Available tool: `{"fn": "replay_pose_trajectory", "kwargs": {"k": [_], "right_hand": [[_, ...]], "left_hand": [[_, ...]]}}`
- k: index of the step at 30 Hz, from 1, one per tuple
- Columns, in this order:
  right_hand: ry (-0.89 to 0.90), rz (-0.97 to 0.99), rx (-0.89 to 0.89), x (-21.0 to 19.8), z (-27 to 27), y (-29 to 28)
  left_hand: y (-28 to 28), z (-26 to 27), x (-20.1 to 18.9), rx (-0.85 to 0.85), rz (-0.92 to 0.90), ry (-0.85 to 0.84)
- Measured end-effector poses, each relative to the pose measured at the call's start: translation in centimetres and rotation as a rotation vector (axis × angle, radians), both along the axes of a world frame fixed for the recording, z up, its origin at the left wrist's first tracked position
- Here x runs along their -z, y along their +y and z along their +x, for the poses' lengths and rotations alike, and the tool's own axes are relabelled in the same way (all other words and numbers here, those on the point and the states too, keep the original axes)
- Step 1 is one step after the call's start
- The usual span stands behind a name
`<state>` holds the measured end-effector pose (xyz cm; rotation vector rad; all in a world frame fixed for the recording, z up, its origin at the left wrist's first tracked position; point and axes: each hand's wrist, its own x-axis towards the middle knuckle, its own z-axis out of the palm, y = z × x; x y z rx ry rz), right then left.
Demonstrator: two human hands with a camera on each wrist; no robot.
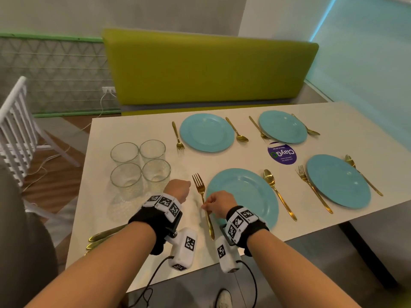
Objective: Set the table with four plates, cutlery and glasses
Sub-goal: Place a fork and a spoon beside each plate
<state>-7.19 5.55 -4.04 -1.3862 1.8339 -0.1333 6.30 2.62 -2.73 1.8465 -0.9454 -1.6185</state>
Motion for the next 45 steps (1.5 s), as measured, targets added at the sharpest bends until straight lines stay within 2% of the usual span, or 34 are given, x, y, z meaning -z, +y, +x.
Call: {"fn": "replay_pose_trajectory", "kwargs": {"k": [6,14,21,29,38,43,45], "right_hand": [[0.174,0.054,-0.065,1.6,1.8,0.3],[0.383,0.035,-0.102,2.4,2.6,1.0],[0.428,-0.028,-0.036,2.3,2.6,1.6],[0.388,-0.021,0.054,2.1,1.6,2.1],[0.419,-0.024,0.056,1.9,1.2,2.2],[0.459,-0.056,0.016,1.7,1.5,2.3],[0.473,-0.073,0.002,1.6,1.6,2.4]], "left_hand": [[0.5,2.5,1.3,-0.005,0.045,0.015],[1.0,2.5,1.6,0.002,0.052,0.042],[1.5,2.2,1.6,0.003,0.050,0.045],[2.2,2.6,1.8,0.000,0.048,0.032],[2.8,3.2,1.8,-0.016,0.040,0.026],[3.4,4.5,2.3,0.095,-0.001,-0.092],[3.8,5.4,2.4,0.229,-0.014,-0.245]]}}
